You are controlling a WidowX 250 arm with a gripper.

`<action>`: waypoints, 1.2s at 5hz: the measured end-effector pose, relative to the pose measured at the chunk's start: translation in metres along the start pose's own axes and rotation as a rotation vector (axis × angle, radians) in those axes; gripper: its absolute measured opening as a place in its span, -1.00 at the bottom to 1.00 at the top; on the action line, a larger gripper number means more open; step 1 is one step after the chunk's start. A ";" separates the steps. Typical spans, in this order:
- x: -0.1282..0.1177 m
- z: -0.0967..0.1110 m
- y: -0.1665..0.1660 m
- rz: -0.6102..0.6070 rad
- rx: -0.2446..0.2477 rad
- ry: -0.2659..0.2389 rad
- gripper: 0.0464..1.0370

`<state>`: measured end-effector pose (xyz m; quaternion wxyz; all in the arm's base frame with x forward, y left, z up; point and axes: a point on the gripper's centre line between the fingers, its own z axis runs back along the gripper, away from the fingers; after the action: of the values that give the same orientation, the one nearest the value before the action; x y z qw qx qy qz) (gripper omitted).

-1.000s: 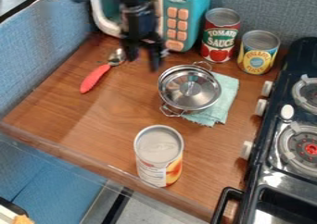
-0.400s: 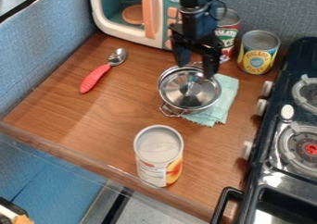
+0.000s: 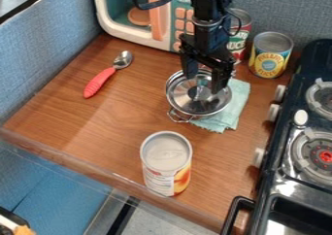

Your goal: Opened the pot lid and put it on the left side of the pot

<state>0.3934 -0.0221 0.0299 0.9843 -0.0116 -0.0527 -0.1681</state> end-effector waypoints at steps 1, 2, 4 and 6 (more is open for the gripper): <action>-0.003 -0.010 0.001 -0.004 0.000 0.023 0.30; -0.004 -0.009 0.002 -0.008 0.006 0.037 -0.37; -0.002 -0.003 0.008 -0.018 -0.006 0.041 -0.97; -0.002 0.030 0.068 0.113 -0.005 -0.025 -0.99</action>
<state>0.4105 0.0436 0.0595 0.9914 -0.0191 -0.0638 -0.1124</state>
